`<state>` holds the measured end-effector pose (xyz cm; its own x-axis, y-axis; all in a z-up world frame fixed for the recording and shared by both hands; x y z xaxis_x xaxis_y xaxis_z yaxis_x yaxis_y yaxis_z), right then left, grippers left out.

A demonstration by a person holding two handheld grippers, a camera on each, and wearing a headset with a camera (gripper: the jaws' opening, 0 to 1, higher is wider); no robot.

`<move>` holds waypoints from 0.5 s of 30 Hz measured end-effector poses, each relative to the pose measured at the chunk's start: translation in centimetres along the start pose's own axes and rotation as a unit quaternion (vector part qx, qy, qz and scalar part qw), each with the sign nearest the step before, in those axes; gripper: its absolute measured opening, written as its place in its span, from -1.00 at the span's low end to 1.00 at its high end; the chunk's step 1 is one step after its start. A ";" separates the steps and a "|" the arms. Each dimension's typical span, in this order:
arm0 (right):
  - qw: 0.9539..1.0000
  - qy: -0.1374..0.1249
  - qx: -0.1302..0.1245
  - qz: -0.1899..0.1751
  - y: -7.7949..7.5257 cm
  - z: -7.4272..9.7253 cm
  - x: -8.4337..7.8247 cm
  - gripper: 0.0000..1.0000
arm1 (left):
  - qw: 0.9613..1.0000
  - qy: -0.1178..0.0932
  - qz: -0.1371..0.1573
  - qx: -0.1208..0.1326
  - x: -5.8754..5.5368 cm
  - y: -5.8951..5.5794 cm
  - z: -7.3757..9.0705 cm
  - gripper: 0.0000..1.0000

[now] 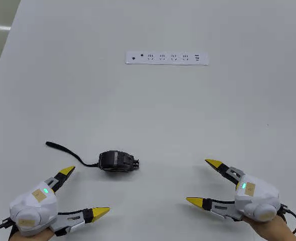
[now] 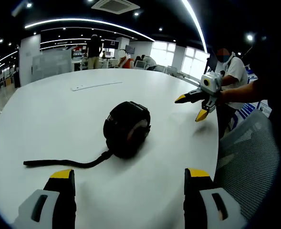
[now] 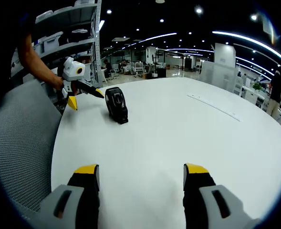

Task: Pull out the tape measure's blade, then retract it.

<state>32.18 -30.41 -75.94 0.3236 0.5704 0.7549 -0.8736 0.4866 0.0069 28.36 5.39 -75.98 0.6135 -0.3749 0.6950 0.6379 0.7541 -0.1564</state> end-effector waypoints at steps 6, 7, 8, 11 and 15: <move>1.000 -0.009 -0.010 -0.022 0.4 0.9 -0.6 0.59 | 1.000 -0.015 -0.009 0.011 0.3 0.5 0.7 0.93; 1.000 -0.012 -0.013 -0.023 0.4 0.9 -0.7 0.65 | 1.000 -0.019 -0.011 0.013 0.4 0.6 0.7 0.96; 1.000 -0.013 -0.016 -0.023 0.5 0.9 -0.8 0.70 | 1.000 -0.021 -0.009 0.014 0.4 0.7 0.7 0.98; 0.999 -0.011 -0.015 -0.027 0.5 0.9 -0.6 0.76 | 0.999 -0.031 -0.001 0.012 0.7 0.8 0.6 1.00; 0.999 -0.019 -0.022 -0.027 0.4 1.0 -0.6 0.84 | 0.999 -0.037 -0.007 0.010 1.0 0.6 0.5 1.00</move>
<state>31.33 -31.22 -75.75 0.3558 0.5174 0.7783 -0.8377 0.5457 0.0202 29.07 5.76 -75.03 0.5675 -0.3451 0.7476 0.6369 0.7594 -0.1329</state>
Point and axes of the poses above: the centre of the closed fingertips' face, and the gripper's own axes: z roughly backward along the fingers, y roughly to its left, x roughly out of its top, the point moved 6 cm from there along z, roughly backward along the fingers, and after that the axes turned 9 degrees about y, right-handed, at the moved point
